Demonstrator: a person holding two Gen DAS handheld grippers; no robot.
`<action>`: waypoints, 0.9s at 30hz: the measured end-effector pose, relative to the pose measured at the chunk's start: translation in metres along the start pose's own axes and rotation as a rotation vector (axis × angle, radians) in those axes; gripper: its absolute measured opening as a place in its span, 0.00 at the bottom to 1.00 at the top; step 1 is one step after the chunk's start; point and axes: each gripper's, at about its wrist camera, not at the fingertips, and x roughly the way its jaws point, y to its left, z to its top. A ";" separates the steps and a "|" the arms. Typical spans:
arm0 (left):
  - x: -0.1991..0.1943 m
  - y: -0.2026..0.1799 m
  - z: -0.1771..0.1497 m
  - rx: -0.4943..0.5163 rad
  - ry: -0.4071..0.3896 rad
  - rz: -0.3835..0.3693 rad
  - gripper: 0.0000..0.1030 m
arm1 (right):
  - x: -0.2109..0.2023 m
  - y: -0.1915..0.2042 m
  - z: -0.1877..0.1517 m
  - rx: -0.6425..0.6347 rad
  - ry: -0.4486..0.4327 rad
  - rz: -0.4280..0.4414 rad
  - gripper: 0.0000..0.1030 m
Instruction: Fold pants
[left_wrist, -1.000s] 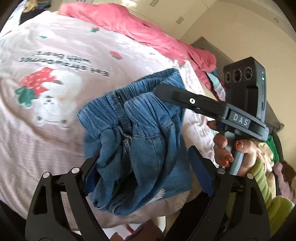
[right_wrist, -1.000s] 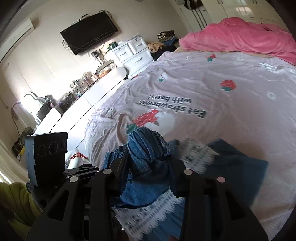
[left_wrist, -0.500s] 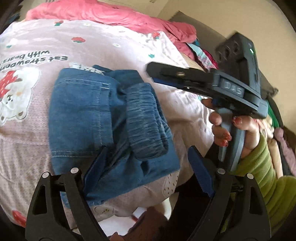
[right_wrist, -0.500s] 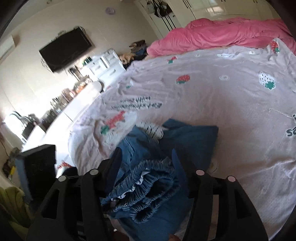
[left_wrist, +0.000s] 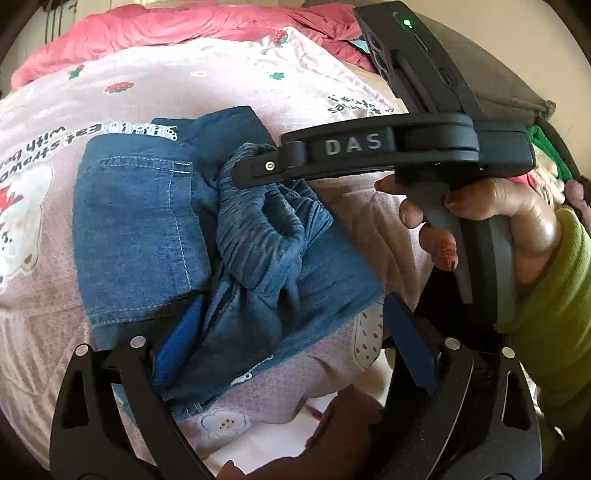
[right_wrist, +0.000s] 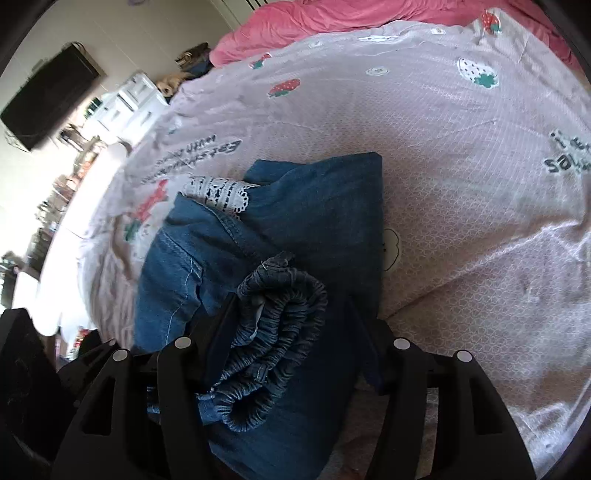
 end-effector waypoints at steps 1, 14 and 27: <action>-0.002 0.000 -0.001 -0.006 -0.003 -0.004 0.85 | 0.000 0.004 0.001 0.001 0.005 -0.020 0.56; -0.076 0.025 -0.017 -0.081 -0.154 0.002 0.85 | -0.081 0.041 0.010 -0.018 -0.142 -0.129 0.64; -0.130 0.059 -0.021 -0.183 -0.277 0.115 0.89 | -0.114 0.082 -0.002 -0.121 -0.252 -0.125 0.81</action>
